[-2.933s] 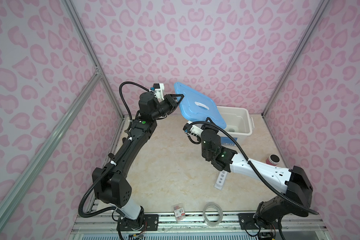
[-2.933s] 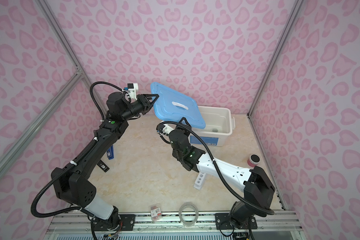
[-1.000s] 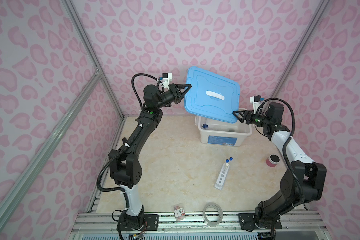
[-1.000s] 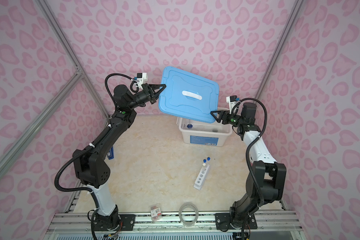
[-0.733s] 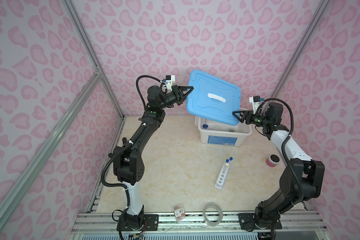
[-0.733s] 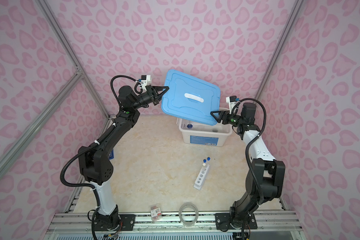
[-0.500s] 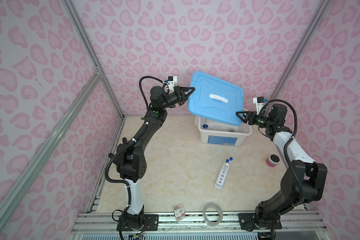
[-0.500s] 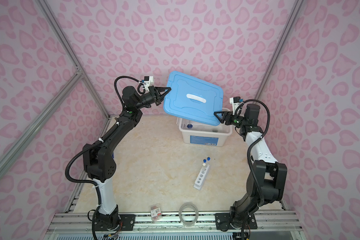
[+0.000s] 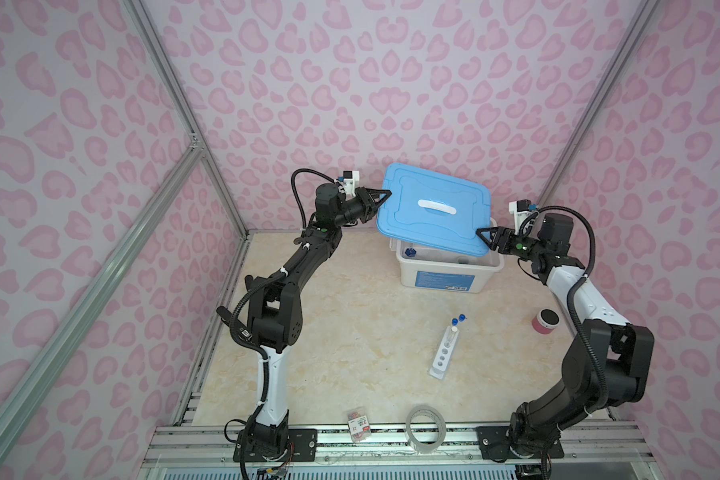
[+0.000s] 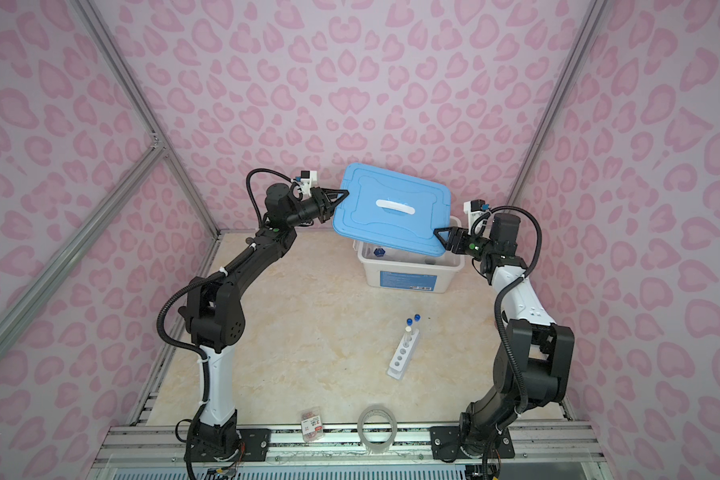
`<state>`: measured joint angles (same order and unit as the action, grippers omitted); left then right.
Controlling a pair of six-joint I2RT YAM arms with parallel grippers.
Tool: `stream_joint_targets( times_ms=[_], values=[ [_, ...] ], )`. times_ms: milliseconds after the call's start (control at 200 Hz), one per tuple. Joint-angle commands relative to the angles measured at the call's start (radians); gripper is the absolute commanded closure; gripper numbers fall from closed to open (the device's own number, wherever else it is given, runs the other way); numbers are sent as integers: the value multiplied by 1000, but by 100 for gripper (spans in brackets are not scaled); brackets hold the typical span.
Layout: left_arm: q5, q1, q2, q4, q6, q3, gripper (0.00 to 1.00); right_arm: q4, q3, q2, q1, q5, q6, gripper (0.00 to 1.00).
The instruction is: Organize the chemistry lab equipment
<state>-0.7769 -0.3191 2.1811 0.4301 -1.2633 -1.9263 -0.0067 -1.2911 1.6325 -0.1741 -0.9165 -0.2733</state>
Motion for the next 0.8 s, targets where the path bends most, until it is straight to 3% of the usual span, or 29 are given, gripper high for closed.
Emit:
stream_joint_targets(
  times_ms=[0, 520, 795],
  values=[
    [-9, -11, 32, -38, 59, -26, 78, 44, 13, 11, 1, -48, -15, 43],
    [49, -31, 116, -257, 213, -109, 76, 91, 51, 15, -35, -20, -63, 50],
    [96, -47, 143, -427, 326, -164, 69, 93, 62, 13, -42, -17, -63, 50]
  ],
)
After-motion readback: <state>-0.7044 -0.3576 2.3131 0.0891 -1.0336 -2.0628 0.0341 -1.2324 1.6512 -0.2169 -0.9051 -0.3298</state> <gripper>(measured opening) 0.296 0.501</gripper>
